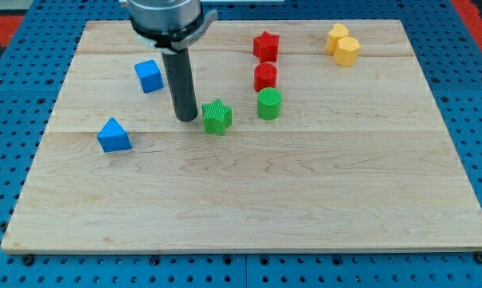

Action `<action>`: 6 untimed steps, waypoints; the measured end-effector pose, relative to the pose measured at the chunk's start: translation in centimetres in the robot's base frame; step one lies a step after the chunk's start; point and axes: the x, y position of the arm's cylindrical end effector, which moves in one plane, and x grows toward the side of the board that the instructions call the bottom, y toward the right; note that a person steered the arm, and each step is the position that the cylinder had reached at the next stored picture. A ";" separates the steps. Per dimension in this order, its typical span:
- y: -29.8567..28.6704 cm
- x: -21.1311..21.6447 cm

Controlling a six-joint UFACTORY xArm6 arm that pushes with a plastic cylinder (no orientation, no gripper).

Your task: Move the green star up a bit

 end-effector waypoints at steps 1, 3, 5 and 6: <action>0.0 -0.8; 5.3 2.0; 8.9 4.4; 3.7 5.2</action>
